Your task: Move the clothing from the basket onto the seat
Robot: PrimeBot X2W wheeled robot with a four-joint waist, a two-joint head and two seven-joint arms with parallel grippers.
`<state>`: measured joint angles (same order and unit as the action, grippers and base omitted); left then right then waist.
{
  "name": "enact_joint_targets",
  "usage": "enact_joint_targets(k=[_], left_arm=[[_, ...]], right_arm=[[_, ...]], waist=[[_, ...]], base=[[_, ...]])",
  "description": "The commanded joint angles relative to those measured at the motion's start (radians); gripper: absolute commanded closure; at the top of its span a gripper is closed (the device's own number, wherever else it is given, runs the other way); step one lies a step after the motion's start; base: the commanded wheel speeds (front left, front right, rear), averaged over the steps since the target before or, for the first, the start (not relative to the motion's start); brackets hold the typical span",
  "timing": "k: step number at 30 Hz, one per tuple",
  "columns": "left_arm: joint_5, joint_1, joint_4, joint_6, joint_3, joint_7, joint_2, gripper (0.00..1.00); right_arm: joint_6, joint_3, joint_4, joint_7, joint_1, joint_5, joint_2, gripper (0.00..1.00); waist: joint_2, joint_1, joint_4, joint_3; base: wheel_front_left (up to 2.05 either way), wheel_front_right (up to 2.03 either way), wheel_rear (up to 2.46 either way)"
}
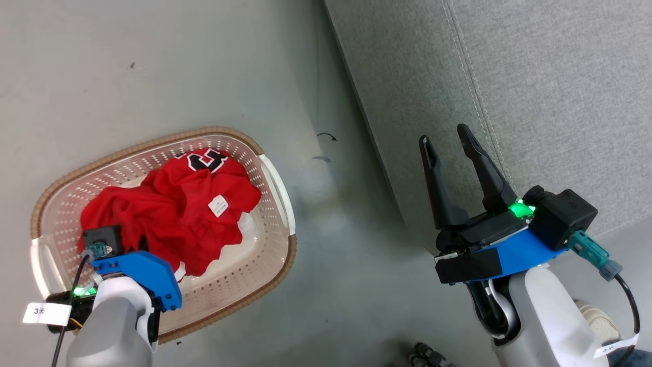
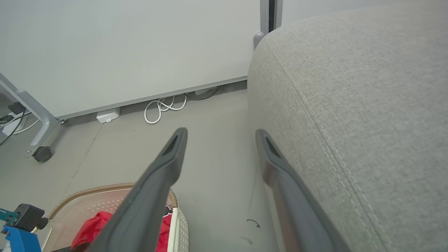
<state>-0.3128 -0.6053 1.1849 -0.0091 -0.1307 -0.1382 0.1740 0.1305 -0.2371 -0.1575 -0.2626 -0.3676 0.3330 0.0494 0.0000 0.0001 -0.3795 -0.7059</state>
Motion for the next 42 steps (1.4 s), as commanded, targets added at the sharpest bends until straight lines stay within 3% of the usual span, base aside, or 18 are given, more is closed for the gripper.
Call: enact_joint_targets(k=[1,13,27,35,42], left_arm=[[-0.004,-0.018,0.002,-0.002,0.000,-0.006,-0.002,1.00],[0.016,-0.016,0.023,-0.034,-0.059,-0.061,-0.058,1.00],[0.025,0.000,0.016,-0.103,-0.162,-0.095,-0.116,1.00],[-0.021,0.001,-0.079,-0.122,-0.244,-0.099,-0.123,1.00],[-0.095,-0.021,-0.239,-0.121,-0.387,-0.028,-0.123,1.00]], right_arm=[[0.000,0.001,-0.002,-0.003,-0.017,-0.008,0.002,0.00],[0.000,0.030,-0.035,-0.003,0.010,-0.064,0.002,0.00],[0.000,0.080,-0.092,-0.003,0.096,-0.131,0.003,0.00],[0.000,0.092,-0.116,-0.001,0.143,-0.147,0.003,0.00],[0.000,0.105,-0.117,0.014,0.182,-0.151,0.003,0.00]], waist=[[0.0000,-0.0001,0.007,0.010],[0.0000,-0.0001,0.101,0.165],[0.0000,-0.0001,0.236,0.405],[0.0000,-0.0001,0.275,0.519],[0.0000,-0.0001,0.291,0.580]], base=[[0.00,0.00,0.00],[0.00,0.00,0.00],[0.00,0.00,0.00],[0.00,0.00,0.00],[0.00,0.00,0.00]])
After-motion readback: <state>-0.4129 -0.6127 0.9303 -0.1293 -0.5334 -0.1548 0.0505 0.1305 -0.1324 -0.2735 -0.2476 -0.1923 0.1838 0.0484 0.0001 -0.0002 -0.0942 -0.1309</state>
